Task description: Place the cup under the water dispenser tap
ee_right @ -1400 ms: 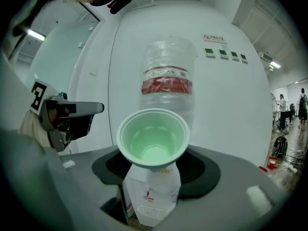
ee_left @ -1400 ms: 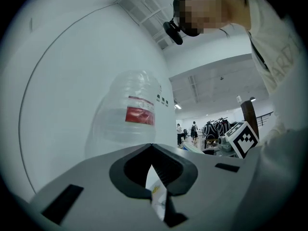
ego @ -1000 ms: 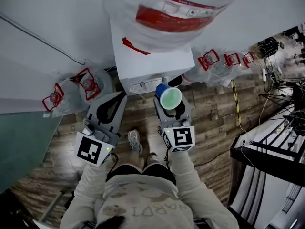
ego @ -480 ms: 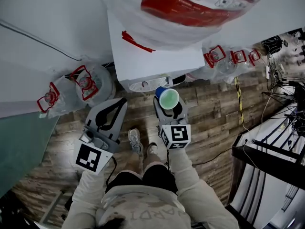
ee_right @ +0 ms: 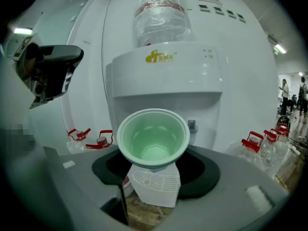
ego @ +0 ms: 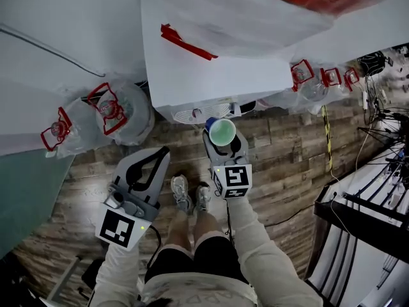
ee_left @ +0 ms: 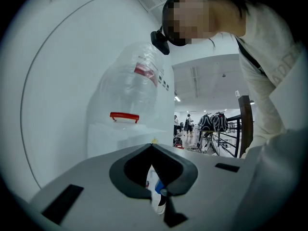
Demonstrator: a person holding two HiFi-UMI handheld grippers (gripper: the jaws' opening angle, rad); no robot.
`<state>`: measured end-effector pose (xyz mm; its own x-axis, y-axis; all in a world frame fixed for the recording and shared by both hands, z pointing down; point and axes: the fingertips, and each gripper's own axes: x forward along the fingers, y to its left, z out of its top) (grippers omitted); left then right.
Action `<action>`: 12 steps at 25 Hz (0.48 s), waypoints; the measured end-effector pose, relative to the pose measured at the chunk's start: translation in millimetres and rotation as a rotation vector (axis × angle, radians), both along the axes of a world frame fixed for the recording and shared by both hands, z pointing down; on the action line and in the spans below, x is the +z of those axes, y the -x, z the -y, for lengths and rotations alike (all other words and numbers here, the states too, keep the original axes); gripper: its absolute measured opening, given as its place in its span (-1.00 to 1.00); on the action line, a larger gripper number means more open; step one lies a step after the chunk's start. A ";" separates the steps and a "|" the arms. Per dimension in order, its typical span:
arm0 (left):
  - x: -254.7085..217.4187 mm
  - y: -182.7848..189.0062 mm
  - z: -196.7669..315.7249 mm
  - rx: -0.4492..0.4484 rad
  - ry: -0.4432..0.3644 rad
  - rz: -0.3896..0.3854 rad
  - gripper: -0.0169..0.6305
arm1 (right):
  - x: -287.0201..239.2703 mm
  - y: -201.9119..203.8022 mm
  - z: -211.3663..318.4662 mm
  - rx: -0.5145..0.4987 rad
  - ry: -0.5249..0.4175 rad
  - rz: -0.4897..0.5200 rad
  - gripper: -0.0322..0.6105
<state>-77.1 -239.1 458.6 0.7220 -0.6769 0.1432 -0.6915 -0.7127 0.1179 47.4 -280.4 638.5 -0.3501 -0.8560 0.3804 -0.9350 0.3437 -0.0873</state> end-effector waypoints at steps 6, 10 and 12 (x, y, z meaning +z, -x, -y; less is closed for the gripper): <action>49.8 8.9 -7.9 -0.025 0.019 0.026 -0.93 | 50.9 5.3 9.4 -0.027 0.010 -0.013 -0.01; 73.9 11.1 -14.0 -0.035 0.028 0.042 -0.93 | 77.5 1.0 14.9 -0.025 0.017 -0.022 -0.01; 82.1 12.4 -14.9 -0.045 0.032 0.040 -0.93 | 89.1 -3.2 19.0 -0.014 0.024 -0.026 -0.01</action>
<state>-89.5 -224.2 540.8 0.6843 -0.7031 0.1934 -0.7274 -0.6771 0.1117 50.6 -299.4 727.5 -0.3518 -0.8417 0.4096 -0.9322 0.3548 -0.0713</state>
